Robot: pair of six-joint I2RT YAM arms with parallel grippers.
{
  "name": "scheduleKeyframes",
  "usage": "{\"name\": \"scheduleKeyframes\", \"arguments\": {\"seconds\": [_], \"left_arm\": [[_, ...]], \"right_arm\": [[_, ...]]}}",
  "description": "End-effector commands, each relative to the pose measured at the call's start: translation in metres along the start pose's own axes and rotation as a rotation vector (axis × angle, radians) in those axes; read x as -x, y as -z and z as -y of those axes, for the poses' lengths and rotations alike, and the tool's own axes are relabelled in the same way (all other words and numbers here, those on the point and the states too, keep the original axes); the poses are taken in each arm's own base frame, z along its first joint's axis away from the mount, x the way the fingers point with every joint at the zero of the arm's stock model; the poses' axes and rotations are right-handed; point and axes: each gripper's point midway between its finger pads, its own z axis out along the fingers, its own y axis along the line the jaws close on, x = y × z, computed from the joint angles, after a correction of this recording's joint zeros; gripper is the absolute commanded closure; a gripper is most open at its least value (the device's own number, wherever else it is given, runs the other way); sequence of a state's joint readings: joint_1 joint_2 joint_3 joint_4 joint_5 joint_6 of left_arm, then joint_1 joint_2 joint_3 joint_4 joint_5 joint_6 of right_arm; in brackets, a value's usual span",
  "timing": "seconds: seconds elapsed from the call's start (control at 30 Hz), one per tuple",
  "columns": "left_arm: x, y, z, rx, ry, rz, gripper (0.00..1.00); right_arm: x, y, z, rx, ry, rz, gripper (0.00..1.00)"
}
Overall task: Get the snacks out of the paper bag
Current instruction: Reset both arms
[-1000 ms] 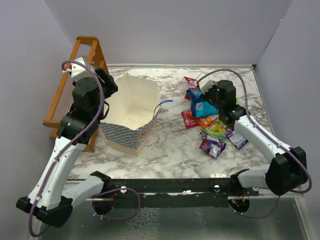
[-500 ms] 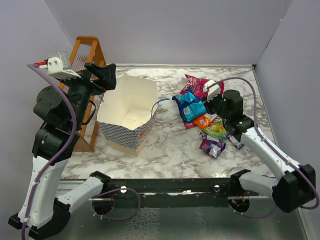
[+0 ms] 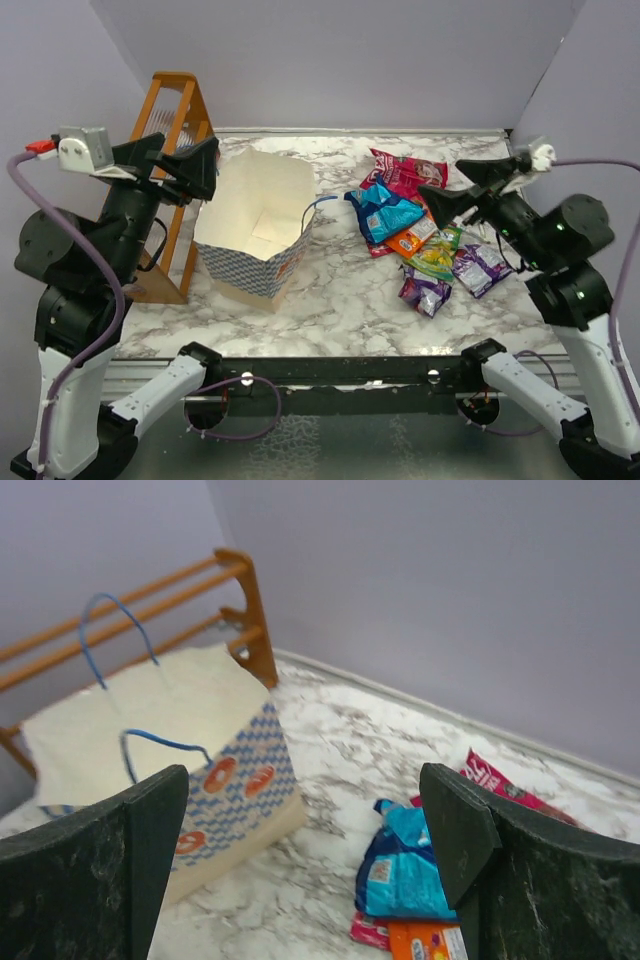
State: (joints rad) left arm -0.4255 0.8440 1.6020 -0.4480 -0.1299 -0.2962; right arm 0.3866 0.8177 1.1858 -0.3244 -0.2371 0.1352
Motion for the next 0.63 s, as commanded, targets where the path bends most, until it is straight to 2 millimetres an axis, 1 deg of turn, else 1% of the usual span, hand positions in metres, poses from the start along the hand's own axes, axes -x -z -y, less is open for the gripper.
{"name": "scheduleKeyframes", "arguments": {"seconds": [0.0, 0.1, 0.17, 0.2, 0.27, 0.33, 0.43, 0.53, 0.6], "left_arm": [[0.036, 0.026, 0.005, -0.045, -0.093, 0.11, 0.0], [0.041, 0.038, -0.001, -0.02, -0.128, 0.134, 0.0], [0.044, 0.044, -0.006, -0.002, -0.147, 0.147, 0.0], [0.046, 0.047, -0.008, 0.009, -0.154, 0.154, 0.0], [0.048, 0.052, -0.014, 0.035, -0.156, 0.169, 0.0], [0.048, 0.054, -0.015, 0.041, -0.156, 0.179, 0.01], [0.047, 0.054, -0.014, 0.036, -0.15, 0.178, 0.0], [0.048, 0.052, -0.012, 0.029, -0.146, 0.176, 0.01], [0.048, 0.051, -0.012, 0.027, -0.138, 0.175, 0.0]], "right_arm": [[0.049, 0.05, -0.03, 0.068, -0.089, 0.114, 0.01], [0.08, 0.079, -0.036, 0.06, -0.078, 0.236, 0.01], [0.094, 0.094, -0.04, 0.06, -0.055, 0.288, 0.01], [0.1, 0.1, -0.038, 0.045, -0.046, 0.303, 0.01], [0.108, 0.109, -0.029, -0.021, -0.075, 0.327, 0.01], [0.11, 0.114, -0.018, -0.093, -0.105, 0.339, 0.01], [0.11, 0.119, -0.007, -0.16, -0.132, 0.352, 0.01], [0.111, 0.119, 0.001, -0.2, -0.154, 0.367, 0.01], [0.107, 0.118, 0.015, -0.282, -0.201, 0.351, 0.01]]}}
